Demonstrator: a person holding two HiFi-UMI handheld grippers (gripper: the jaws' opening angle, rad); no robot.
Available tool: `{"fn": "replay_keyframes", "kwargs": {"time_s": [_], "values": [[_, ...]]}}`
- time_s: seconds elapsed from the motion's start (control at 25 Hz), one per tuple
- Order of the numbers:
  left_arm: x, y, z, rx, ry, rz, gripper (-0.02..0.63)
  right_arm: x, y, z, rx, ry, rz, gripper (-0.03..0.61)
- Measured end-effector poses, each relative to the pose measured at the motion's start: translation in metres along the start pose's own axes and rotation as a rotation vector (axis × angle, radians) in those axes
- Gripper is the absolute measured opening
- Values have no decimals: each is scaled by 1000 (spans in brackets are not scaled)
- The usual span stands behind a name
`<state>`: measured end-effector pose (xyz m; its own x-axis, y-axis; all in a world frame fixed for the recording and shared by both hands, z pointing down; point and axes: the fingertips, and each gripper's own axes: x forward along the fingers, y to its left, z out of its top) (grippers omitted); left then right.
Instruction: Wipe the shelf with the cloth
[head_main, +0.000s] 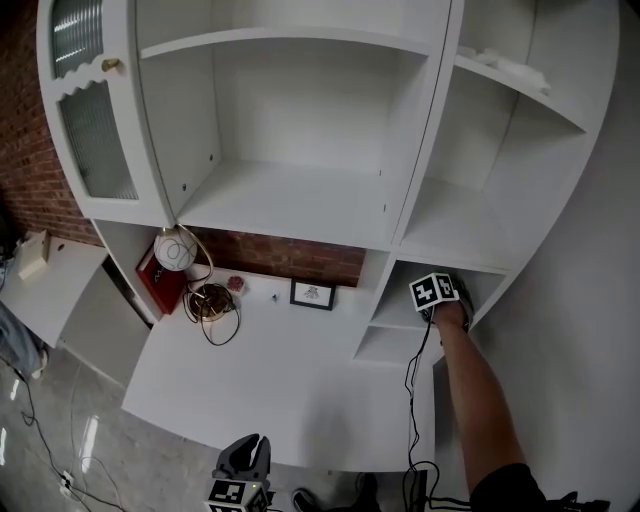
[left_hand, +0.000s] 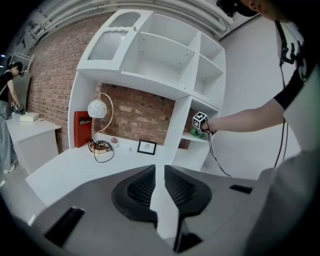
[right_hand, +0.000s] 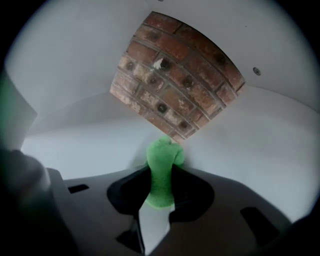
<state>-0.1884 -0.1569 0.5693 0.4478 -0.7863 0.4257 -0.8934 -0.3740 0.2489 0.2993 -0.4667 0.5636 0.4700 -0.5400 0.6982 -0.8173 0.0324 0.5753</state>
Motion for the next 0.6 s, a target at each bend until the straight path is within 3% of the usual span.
{"fn": "replay_keyframes", "kwargs": {"time_s": [0.16,0.36,0.6], "values": [[4,-13,3,16,-15,-39,55,-12,9,-15,-25,1,-3,98],[14,-52,12,52,-31,-146,55,-33,14,-41,-65,-28,-9,98],[21,-89,8,82,-19,-222,55,-58,15,-80,-3,-80,48,104]]}}
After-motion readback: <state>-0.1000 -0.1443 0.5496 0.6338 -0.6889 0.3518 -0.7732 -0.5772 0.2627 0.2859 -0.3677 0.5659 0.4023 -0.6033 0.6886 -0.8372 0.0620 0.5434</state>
